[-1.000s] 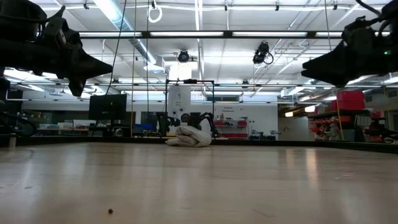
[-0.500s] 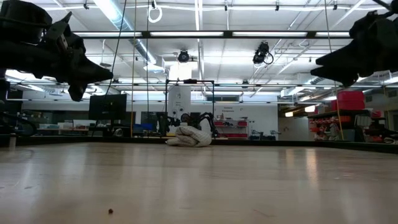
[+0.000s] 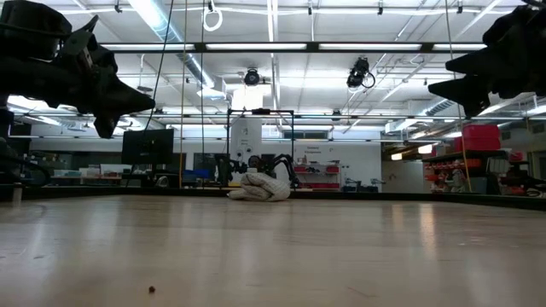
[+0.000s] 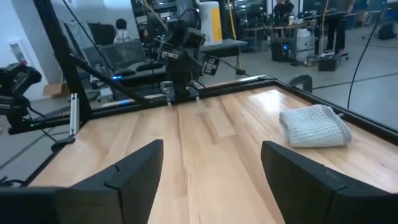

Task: Fold microfiber towels
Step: Return to Home Position

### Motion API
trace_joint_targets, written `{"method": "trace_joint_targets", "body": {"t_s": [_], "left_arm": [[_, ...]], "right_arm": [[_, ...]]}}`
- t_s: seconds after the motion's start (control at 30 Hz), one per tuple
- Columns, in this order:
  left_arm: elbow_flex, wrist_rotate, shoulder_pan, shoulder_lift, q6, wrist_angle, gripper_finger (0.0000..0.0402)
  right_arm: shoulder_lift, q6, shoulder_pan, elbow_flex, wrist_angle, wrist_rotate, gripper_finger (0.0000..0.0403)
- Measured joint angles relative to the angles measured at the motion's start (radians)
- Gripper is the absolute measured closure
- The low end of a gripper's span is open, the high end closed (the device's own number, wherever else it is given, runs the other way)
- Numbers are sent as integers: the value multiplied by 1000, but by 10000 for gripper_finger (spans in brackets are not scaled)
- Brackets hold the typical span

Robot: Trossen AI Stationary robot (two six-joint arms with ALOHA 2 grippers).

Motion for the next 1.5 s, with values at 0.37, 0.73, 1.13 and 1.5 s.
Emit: {"method": "trace_joint_targets", "body": {"t_s": [0.37, 0.73, 1.13, 1.5], "left_arm": [[-1, 186, -1, 0, 3, 33, 387], [-1, 104, 0, -1, 25, 66, 393], [-1, -28, 0, 0, 5, 71, 380], [-1, -28, 0, 0, 12, 72, 383]], "right_arm": [[41, 9, 0, 0, -7, -98, 146], [167, 56, 0, -2, 30, -111, 175], [243, 42, 0, -2, 478, -108, 219], [243, 41, 0, 0, 1060, -108, 272]]}}
